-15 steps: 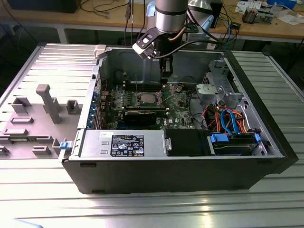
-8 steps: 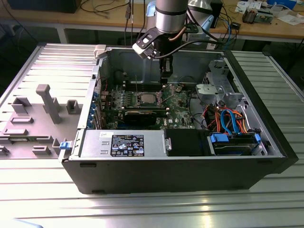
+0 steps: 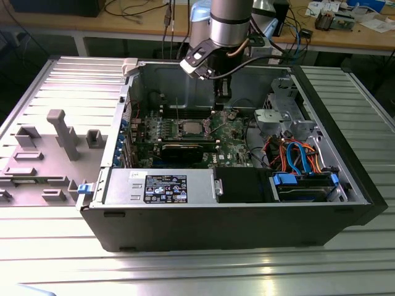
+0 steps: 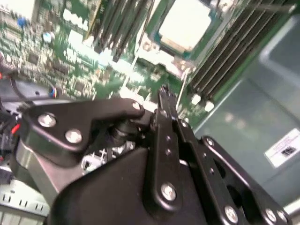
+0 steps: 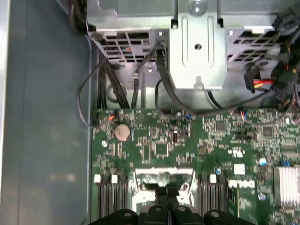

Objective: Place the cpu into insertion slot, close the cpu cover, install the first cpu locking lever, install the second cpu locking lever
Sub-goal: 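Close the cpu cover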

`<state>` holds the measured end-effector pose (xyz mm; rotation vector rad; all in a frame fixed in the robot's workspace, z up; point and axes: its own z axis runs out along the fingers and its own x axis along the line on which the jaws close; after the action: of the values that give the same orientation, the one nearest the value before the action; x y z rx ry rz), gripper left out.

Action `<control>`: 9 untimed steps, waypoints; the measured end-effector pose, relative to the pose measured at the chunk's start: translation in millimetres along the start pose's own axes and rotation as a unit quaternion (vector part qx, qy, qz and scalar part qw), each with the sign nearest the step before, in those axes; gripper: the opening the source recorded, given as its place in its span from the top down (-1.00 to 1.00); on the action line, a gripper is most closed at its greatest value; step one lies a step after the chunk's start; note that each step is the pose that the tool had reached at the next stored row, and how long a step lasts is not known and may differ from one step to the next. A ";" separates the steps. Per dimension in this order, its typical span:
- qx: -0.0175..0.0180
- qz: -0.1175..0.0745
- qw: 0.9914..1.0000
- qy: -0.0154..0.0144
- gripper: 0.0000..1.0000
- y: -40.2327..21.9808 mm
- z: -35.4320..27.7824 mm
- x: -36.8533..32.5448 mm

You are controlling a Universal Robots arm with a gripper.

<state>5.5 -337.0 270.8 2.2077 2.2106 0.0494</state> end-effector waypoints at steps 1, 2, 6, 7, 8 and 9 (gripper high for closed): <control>0.000 0.000 1.000 0.000 0.79 3.5 1.2 0.2; 0.000 0.000 1.000 0.000 0.79 8.2 2.3 0.2; 0.000 0.000 1.000 0.000 0.79 24.6 7.4 1.3; 0.000 0.000 1.000 -0.001 0.79 29.7 9.5 1.6; 0.000 0.000 1.000 -0.001 0.79 33.2 11.7 1.8; 0.000 0.000 1.000 -0.001 0.79 34.2 13.0 1.9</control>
<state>40.1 -334.9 259.0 2.2067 2.2107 0.0480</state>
